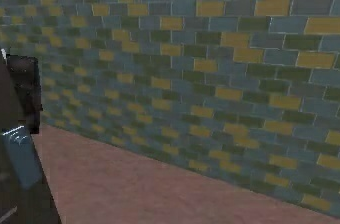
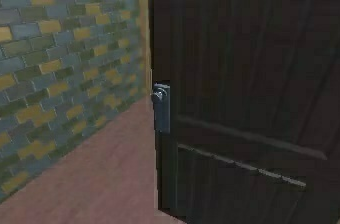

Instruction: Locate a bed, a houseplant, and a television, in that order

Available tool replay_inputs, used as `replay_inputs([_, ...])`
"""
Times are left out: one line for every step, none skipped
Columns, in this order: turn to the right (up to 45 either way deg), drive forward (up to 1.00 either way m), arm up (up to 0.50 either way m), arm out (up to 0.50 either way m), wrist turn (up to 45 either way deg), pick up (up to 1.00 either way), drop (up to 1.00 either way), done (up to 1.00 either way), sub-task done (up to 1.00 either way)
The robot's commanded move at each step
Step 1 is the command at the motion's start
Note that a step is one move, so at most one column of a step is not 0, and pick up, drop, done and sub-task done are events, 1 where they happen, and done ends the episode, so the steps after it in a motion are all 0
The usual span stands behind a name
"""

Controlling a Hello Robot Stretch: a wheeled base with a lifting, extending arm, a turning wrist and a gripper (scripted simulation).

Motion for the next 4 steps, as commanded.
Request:
replay_inputs([0.0,0.7,0.0,0.0,0.0,0.0,0.0,0.0,0.0])
replay_inputs([-21.0,0.0,0.0,0.0,0.0,0.0,0.0,0.0,0.0])
replay_inputs([0.0,0.4,0.0,0.0,0.0,0.0,0.0,0.0,0.0])
replay_inputs([-42.0,0.0,0.0,0.0,0.0,0.0,0.0,0.0,0.0])
